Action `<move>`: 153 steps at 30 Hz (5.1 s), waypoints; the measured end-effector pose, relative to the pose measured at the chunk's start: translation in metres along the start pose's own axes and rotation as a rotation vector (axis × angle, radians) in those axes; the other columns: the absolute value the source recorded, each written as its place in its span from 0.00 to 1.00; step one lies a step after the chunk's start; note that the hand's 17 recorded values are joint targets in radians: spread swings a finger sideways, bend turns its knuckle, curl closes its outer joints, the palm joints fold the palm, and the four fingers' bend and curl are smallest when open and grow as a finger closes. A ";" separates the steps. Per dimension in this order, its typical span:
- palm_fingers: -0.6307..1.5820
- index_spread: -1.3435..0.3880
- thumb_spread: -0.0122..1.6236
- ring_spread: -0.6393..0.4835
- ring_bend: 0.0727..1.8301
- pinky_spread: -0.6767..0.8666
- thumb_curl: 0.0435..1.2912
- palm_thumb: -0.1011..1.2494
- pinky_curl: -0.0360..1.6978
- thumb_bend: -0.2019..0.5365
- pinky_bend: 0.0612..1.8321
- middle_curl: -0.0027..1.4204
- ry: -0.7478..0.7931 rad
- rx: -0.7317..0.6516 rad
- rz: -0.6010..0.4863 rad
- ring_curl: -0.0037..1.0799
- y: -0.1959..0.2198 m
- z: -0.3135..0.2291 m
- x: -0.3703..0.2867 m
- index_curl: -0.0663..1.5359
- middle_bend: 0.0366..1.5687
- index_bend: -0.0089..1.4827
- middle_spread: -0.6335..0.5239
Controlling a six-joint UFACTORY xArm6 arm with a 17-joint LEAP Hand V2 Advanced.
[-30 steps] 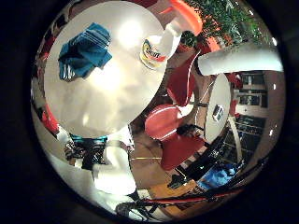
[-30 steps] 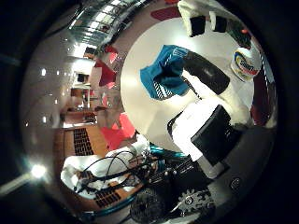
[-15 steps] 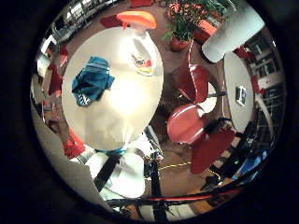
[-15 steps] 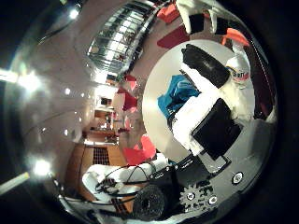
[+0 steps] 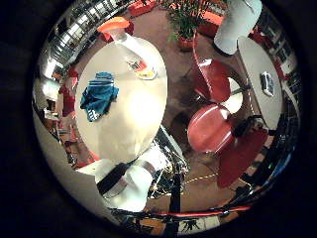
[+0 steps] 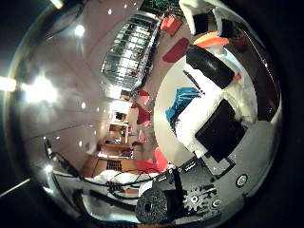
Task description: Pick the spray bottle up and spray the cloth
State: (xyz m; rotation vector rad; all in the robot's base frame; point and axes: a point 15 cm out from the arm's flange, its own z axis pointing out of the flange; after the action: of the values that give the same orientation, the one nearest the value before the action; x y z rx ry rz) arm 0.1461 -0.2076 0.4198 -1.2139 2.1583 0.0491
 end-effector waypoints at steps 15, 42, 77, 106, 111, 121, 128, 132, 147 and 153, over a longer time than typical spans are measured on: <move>0.58 0.52 0.84 0.50 0.26 0.64 0.20 0.78 0.08 0.26 0.08 0.38 -0.056 0.059 0.026 0.18 0.000 -0.006 0.033 0.38 0.31 0.16 0.33; 0.54 0.54 0.79 0.51 0.30 0.65 0.22 0.71 0.10 0.25 0.11 0.39 -0.124 0.125 0.074 0.17 0.016 -0.012 0.088 0.37 0.27 0.13 0.36; 0.54 0.56 0.75 0.55 0.27 0.66 0.25 0.71 0.12 0.26 0.08 0.39 -0.102 0.135 0.082 0.17 0.006 -0.003 0.119 0.36 0.25 0.14 0.39; 0.54 0.56 0.76 0.55 0.26 0.66 0.25 0.71 0.12 0.26 0.08 0.38 -0.123 0.130 0.095 0.17 0.006 0.002 0.125 0.35 0.25 0.14 0.40; 0.54 0.57 0.75 0.55 0.26 0.66 0.25 0.72 0.13 0.25 0.08 0.38 -0.125 0.130 0.096 0.18 0.006 0.002 0.126 0.35 0.24 0.13 0.40; 0.43 0.61 0.70 0.61 0.30 0.68 0.24 0.59 0.16 0.23 0.19 0.36 -0.124 0.134 0.107 0.21 0.006 0.005 0.136 0.27 0.22 0.11 0.48; 0.39 0.62 0.67 0.70 0.26 0.68 0.22 0.54 0.17 0.24 0.22 0.33 -0.108 0.147 0.098 0.20 -0.001 0.009 0.148 0.25 0.19 0.12 0.53; 0.38 0.63 0.67 0.71 0.24 0.68 0.21 0.52 0.17 0.24 0.22 0.31 -0.129 0.189 0.073 0.20 -0.022 0.015 0.149 0.24 0.18 0.11 0.55; 0.32 0.66 0.64 0.76 0.17 0.69 0.20 0.45 0.18 0.24 0.21 0.27 -0.199 0.272 0.042 0.21 -0.044 0.091 0.157 0.22 0.15 0.10 0.64; 0.32 0.66 0.63 0.77 0.17 0.69 0.20 0.44 0.19 0.24 0.21 0.26 -0.239 0.290 0.012 0.22 -0.058 0.118 0.151 0.21 0.15 0.11 0.65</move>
State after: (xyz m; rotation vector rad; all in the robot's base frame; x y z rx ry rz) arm 0.1983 -0.3143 0.2589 -0.9762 1.8887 -0.1050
